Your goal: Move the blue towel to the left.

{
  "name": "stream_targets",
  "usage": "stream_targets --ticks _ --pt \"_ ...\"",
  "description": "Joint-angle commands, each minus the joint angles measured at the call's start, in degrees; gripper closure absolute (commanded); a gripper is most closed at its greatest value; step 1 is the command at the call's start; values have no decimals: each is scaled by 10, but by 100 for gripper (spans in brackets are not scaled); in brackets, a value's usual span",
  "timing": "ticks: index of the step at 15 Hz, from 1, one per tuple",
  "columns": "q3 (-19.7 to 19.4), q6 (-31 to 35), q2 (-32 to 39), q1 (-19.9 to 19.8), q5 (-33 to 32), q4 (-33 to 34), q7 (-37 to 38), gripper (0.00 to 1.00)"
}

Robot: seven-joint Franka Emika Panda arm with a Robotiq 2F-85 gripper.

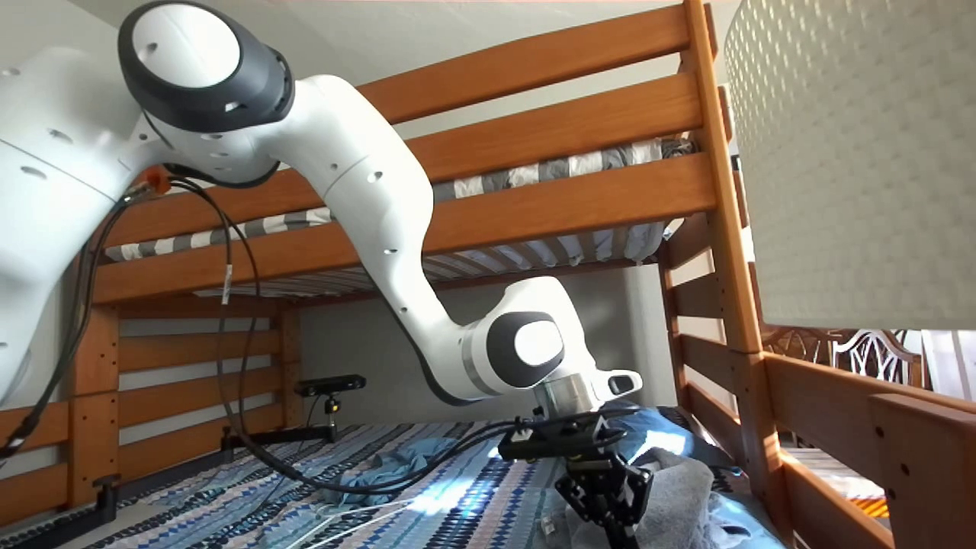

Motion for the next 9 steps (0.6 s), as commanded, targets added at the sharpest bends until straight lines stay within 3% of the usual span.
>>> stream_targets --ticks 1,4,9 --pt "0 -4 8 4 -6 14 7 58" --pt "-12 -20 -6 15 -21 6 14 40" --pt "-58 -21 10 69 -84 18 74 5"
